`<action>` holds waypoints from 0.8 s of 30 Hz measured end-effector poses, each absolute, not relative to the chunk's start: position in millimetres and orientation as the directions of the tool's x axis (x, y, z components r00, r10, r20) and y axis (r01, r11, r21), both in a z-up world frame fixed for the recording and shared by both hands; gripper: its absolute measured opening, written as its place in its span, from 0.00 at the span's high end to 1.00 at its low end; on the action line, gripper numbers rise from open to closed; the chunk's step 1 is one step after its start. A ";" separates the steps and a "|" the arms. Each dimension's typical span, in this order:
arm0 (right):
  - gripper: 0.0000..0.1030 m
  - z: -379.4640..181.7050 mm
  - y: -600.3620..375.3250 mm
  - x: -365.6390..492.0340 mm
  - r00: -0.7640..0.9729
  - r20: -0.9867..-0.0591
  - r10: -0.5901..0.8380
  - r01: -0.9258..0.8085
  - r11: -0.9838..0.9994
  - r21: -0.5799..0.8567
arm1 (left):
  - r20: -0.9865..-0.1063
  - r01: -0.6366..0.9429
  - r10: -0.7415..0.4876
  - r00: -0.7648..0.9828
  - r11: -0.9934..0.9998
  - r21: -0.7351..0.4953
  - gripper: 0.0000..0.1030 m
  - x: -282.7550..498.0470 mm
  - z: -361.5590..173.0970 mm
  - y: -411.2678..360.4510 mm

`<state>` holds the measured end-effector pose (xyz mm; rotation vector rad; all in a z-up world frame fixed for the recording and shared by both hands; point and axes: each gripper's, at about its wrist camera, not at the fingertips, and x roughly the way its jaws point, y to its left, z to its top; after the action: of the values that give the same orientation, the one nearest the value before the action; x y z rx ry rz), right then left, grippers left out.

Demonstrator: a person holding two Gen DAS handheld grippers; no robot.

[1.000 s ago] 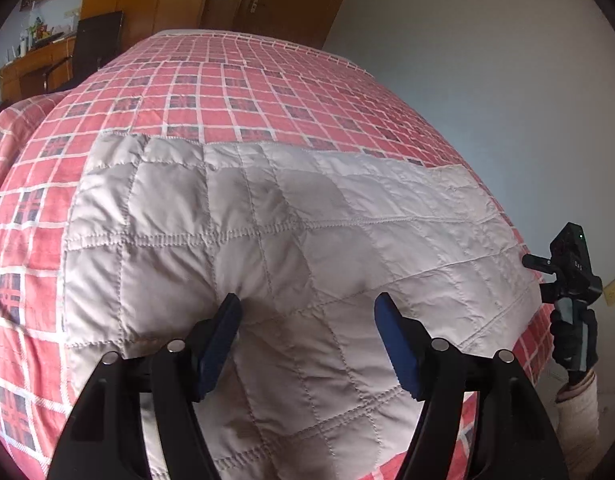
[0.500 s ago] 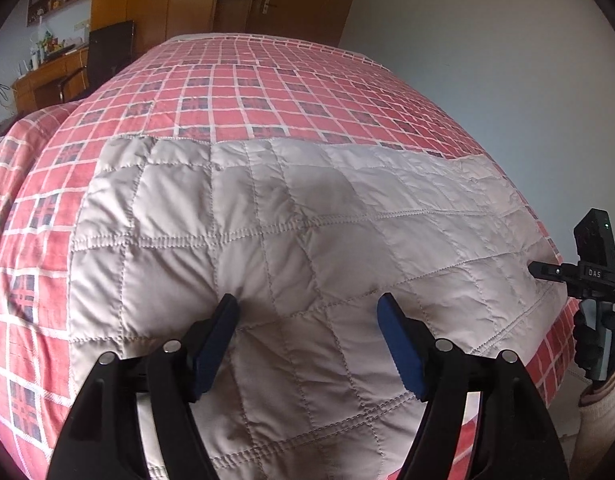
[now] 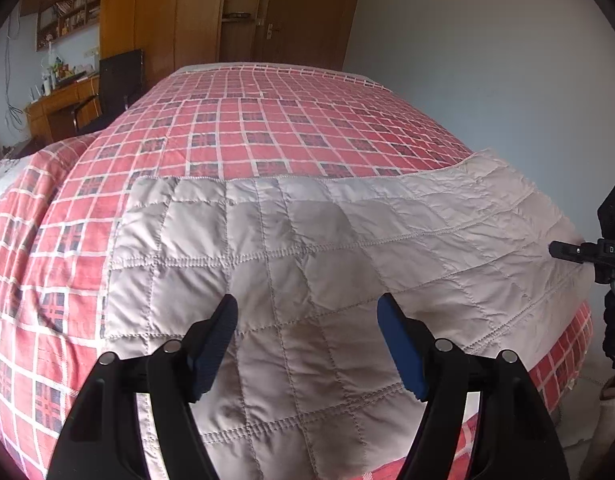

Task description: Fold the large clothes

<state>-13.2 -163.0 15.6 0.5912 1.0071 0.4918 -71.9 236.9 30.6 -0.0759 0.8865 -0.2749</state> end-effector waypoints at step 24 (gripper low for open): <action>0.82 4.4 -161.7 -4.0 0.437 -0.720 0.539 0.017 0.795 0.606 | -0.779 0.267 -0.359 0.514 0.930 -0.252 0.30 -63.7 -0.5 237.5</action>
<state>-4.0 -161.7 4.4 0.5903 1.0824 0.3488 -63.7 237.5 -0.5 -0.1047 0.9598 -0.3772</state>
